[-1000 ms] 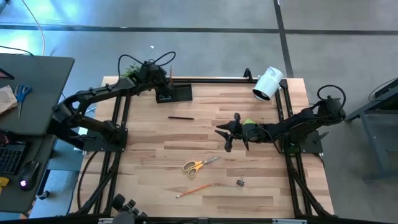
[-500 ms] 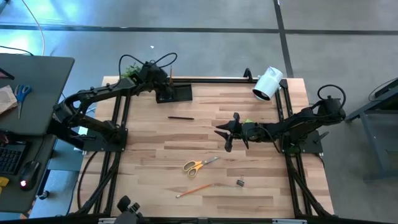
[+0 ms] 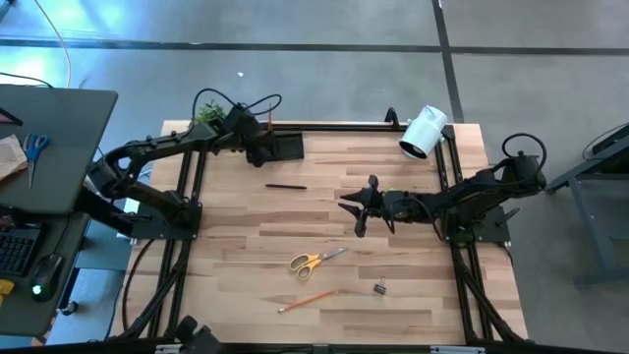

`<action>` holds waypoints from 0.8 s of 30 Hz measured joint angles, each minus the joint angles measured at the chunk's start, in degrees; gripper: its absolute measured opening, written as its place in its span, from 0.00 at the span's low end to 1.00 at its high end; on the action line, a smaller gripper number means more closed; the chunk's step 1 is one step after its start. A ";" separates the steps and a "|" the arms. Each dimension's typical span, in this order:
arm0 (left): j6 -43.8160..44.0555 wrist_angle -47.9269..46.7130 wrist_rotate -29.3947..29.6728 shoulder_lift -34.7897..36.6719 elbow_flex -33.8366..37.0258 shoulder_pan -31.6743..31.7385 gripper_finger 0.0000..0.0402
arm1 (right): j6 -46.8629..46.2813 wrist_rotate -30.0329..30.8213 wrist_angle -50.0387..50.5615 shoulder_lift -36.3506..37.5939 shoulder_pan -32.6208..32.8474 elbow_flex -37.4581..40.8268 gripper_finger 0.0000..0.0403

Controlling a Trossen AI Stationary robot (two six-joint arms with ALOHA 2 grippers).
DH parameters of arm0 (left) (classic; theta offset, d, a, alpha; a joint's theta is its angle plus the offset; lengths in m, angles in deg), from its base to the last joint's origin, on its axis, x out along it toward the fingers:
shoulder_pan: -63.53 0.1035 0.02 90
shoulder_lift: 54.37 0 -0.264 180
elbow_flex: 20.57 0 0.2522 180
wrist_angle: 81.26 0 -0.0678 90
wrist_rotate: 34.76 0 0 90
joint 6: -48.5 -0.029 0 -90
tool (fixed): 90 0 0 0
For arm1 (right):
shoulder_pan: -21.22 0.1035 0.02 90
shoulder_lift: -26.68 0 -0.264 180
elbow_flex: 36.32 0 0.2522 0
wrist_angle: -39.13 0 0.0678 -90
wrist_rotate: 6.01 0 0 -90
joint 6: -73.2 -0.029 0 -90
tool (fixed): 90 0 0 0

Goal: Pick and place office supplies into organizer
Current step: Adjust the desk organizer

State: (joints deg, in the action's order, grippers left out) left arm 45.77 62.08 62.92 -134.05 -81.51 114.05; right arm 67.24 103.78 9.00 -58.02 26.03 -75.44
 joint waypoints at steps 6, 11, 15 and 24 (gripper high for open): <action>0.05 3.15 3.05 -2.76 0.00 -0.01 0.39 | 0.01 -1.37 0.19 0.00 -0.41 -0.02 0.25; 0.05 5.83 3.23 -4.79 0.00 0.00 0.39 | -0.03 -1.38 0.23 0.00 -0.41 0.00 0.25; -0.18 7.44 3.95 -6.09 0.00 0.00 0.39 | -0.08 -1.38 0.30 0.00 -0.41 -0.02 0.25; -0.19 11.39 4.37 -8.43 0.00 0.00 0.39 | -0.20 -1.37 0.35 0.00 -0.41 -0.02 0.25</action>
State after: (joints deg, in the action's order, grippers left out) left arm 45.58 73.47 67.29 -142.48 -81.51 114.05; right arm 67.05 102.41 9.35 -58.02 25.63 -75.47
